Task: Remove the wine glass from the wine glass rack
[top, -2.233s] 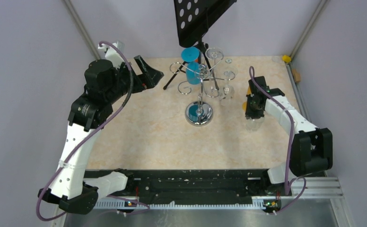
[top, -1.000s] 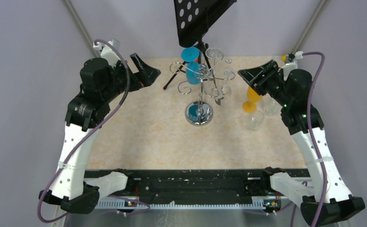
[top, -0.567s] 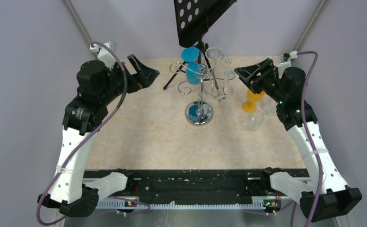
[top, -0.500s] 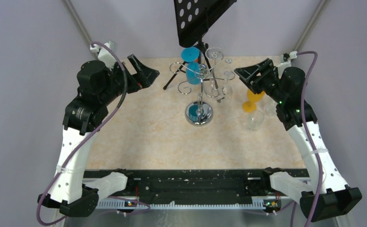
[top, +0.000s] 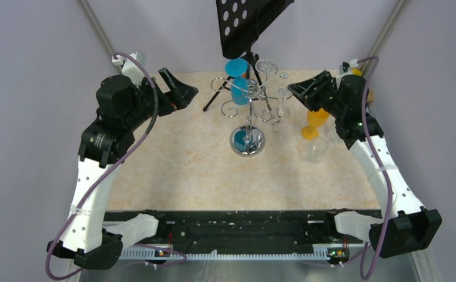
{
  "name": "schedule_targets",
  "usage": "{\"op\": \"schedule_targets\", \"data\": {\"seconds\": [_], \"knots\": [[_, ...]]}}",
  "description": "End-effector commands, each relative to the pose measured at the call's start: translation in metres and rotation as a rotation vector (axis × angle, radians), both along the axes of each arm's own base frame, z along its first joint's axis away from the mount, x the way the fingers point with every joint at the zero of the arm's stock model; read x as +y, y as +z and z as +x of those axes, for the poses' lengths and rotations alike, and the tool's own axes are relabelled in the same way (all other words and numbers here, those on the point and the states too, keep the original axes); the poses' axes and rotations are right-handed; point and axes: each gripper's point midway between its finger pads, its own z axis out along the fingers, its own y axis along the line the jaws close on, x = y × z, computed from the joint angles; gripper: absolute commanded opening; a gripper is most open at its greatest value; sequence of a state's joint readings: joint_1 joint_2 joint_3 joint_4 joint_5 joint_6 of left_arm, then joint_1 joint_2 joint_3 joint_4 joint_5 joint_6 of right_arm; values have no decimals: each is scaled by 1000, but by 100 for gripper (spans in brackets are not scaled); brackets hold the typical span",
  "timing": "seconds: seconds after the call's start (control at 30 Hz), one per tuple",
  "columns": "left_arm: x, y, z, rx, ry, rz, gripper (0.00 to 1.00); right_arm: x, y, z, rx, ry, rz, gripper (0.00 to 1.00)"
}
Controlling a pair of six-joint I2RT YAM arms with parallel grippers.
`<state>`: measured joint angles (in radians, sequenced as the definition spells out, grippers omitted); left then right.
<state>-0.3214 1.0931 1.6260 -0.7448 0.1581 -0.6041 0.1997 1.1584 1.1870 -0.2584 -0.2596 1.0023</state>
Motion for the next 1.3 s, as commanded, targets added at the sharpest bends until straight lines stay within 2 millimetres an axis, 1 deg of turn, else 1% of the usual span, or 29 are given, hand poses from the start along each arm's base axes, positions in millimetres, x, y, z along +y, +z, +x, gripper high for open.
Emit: {"op": "schedule_targets", "data": {"seconds": [0.0,0.13,0.27,0.37,0.53,0.77,0.9,0.97,1.07,1.27], "knots": [[4,10,0,-36,20,-15,96,0,50,3,-151,15,-2,38],[4,11,0,-37,19,-18,96,3,53,4,-165,26,6,30],[4,12,-1,-37,19,-19,96,11,57,2,-175,68,57,21],[4,11,-1,-36,21,-19,96,16,58,1,-176,97,91,17],[4,11,-1,-36,22,-19,96,22,54,1,-144,126,119,17],[4,12,-1,-39,21,-20,96,26,43,5,-60,149,103,23],[5,12,-1,-37,22,-19,96,29,40,4,-47,165,103,22],[5,12,-1,-40,24,-19,96,29,43,3,-51,163,109,16],[5,12,-1,-39,23,-20,96,23,47,4,-70,127,106,0],[5,14,-2,-43,25,-21,96,10,63,1,-125,44,127,0]]}}
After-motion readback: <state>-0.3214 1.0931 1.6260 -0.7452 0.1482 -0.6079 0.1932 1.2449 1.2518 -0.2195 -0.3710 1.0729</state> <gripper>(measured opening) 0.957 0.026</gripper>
